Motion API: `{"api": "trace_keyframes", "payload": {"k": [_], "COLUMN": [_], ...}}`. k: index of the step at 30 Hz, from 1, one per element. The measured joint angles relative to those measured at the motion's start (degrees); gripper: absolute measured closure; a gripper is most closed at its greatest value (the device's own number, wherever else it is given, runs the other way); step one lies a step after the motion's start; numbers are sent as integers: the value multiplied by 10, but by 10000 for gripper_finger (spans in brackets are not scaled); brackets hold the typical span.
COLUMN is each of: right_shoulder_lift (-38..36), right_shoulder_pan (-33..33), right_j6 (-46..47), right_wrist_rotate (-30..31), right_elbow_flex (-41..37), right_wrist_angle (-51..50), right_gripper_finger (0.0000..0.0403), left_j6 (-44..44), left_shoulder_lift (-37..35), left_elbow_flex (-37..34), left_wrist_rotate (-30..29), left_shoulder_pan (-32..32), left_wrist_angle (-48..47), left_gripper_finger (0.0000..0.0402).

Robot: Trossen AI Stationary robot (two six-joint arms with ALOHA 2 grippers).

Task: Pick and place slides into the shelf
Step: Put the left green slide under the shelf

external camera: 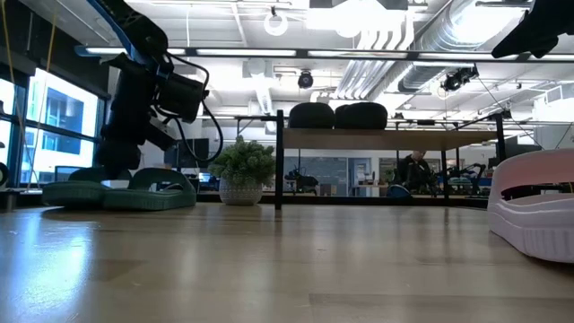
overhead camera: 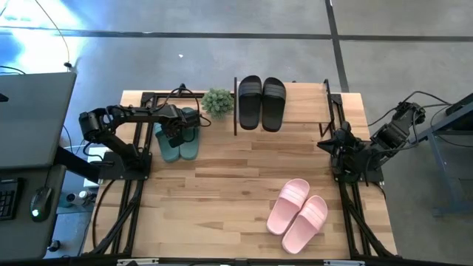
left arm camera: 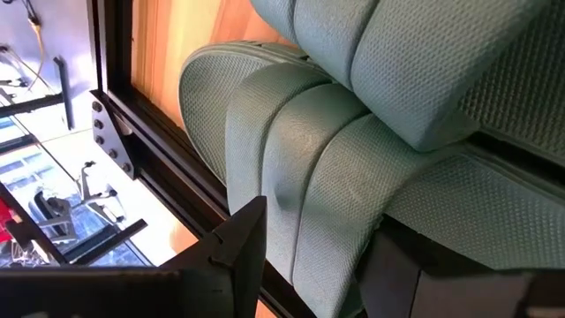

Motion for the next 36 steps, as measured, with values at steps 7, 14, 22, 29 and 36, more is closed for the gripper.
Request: {"api": "trace_keyframes", "payload": {"k": [7,14,22,29,36], "right_shoulder_lift": [0,0,0,0,0], "right_shoulder_pan": [0,0,0,0,0], "right_j6": [0,0,0,0,0], "right_wrist_rotate": [0,0,0,0,0], "right_elbow_flex": [0,0,0,0,0], "right_wrist_angle": [0,0,0,0,0], "right_gripper_finger": [379,379,379,379,379], "left_j6": [1,-6,-56,-115,-166], "left_shoulder_lift": [0,0,-18,-89,-164], "left_elbow_flex": [0,0,0,33,145], "left_wrist_rotate": [-4,-26,-26,-20,-25], "left_shoulder_pan": [0,0,-9,-66,-163], "left_wrist_angle": [0,-1,-42,-107,-131], "left_gripper_finger": [329,386,397,399,400]}}
